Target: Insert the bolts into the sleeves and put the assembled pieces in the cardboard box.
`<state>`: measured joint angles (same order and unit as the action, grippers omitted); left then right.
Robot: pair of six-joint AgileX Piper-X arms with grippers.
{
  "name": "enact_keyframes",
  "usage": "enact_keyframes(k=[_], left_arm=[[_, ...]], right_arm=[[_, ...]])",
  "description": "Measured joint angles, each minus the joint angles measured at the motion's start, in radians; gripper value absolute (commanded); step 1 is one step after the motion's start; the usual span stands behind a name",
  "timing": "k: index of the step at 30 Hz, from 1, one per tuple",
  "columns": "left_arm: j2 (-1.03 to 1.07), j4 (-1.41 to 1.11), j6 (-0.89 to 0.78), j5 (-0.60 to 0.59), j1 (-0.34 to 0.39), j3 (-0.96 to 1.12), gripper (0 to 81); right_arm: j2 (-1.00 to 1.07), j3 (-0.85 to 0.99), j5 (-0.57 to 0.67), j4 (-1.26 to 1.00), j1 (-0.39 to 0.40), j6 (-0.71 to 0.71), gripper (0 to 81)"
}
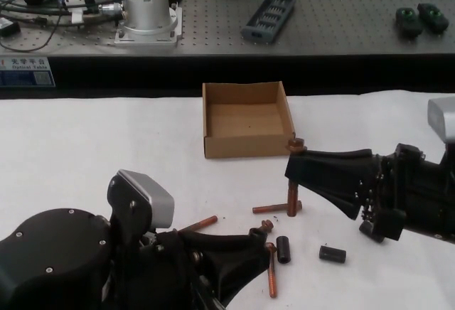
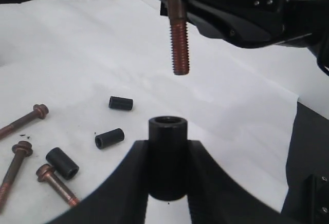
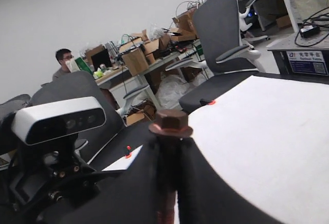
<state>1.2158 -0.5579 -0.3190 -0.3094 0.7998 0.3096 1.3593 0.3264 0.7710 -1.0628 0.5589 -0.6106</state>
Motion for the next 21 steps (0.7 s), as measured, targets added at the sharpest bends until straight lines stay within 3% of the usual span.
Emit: enact_keyframes(k=[21], left_arm=[[0.080, -0.136, -0.023, -0.039, -0.005, -0.001, 0.6]], right_arm=[[0.052, 0.000, 0.044, -0.169, 0.076, -0.105, 4.3]])
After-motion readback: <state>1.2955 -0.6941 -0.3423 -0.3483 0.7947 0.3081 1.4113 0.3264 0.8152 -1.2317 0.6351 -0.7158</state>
